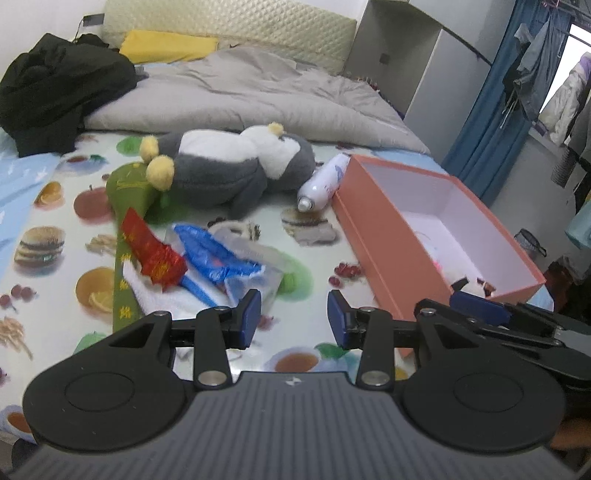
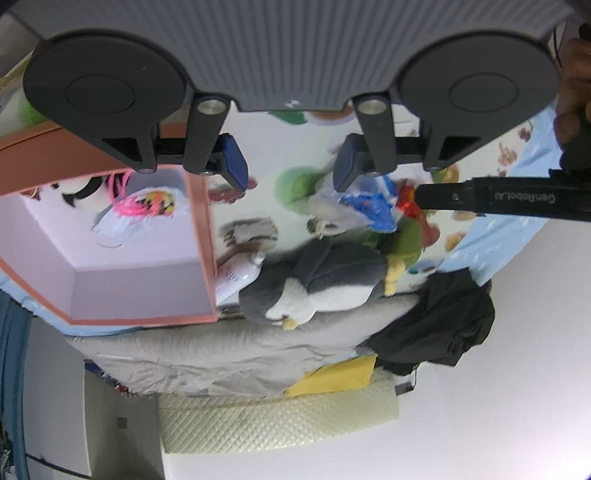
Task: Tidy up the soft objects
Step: 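Grasp the red wrapper with the left tool while the right tool reaches the clear pouch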
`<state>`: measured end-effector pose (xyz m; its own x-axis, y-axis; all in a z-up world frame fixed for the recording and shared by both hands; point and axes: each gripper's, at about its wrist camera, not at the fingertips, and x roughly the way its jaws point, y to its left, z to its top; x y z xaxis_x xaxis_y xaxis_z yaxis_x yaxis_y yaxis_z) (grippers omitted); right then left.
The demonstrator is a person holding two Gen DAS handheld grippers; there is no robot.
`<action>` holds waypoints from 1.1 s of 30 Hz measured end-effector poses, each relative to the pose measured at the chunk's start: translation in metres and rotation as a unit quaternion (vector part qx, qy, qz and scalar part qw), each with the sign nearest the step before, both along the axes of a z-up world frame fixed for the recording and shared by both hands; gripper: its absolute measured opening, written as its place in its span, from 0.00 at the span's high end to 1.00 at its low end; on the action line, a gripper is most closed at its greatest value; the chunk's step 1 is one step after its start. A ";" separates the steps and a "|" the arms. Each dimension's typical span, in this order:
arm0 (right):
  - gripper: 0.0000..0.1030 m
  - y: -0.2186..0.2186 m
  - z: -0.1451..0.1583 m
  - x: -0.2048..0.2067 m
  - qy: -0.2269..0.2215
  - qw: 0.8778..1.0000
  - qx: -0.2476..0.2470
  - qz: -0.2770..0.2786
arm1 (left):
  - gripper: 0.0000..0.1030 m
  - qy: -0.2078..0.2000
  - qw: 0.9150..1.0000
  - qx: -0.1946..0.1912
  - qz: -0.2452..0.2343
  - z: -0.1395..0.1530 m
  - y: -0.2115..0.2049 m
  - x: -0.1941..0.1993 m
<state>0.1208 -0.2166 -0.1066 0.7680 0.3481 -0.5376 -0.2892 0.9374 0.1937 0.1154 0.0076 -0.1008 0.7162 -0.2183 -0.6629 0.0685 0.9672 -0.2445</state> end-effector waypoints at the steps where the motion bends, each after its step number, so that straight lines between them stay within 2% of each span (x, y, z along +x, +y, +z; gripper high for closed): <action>1: 0.48 0.003 -0.003 0.001 0.003 1.000 -0.002 0.002 | 0.56 0.005 1.000 -0.002 0.004 -0.004 0.003 -0.001; 15: 0.48 0.041 -0.030 0.036 0.026 0.999 -0.008 0.032 | 0.55 0.028 0.999 0.013 0.039 -0.037 0.051 0.032; 19: 0.48 0.050 -0.037 0.053 0.035 0.998 -0.004 0.045 | 0.51 0.028 0.998 0.010 0.060 -0.047 0.065 0.049; 21: 0.44 0.055 -0.039 0.063 0.037 0.998 -0.001 0.049 | 0.50 0.028 0.997 0.007 0.069 -0.050 0.071 0.058; 23: 0.31 0.058 -0.042 0.075 0.039 0.998 0.005 0.048 | 0.47 0.027 0.997 0.007 0.077 -0.053 0.076 0.068; 24: 0.29 0.060 -0.044 0.081 0.040 0.998 0.007 0.047 | 0.44 0.027 0.996 0.009 0.080 -0.055 0.079 0.073; 29: 0.30 0.068 -0.057 0.109 0.050 0.997 0.014 0.060 | 0.44 0.027 0.995 0.016 0.092 -0.064 0.088 0.101; 33: 0.30 0.080 -0.065 0.125 0.051 0.995 0.009 0.083 | 0.44 0.034 0.995 0.007 0.094 -0.071 0.091 0.118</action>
<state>0.2462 -0.1368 -0.1719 0.6403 0.4765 -0.6024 -0.4184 0.8741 0.2467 0.2333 0.0985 -0.1717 0.6967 -0.0755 -0.7134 -0.1297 0.9648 -0.2287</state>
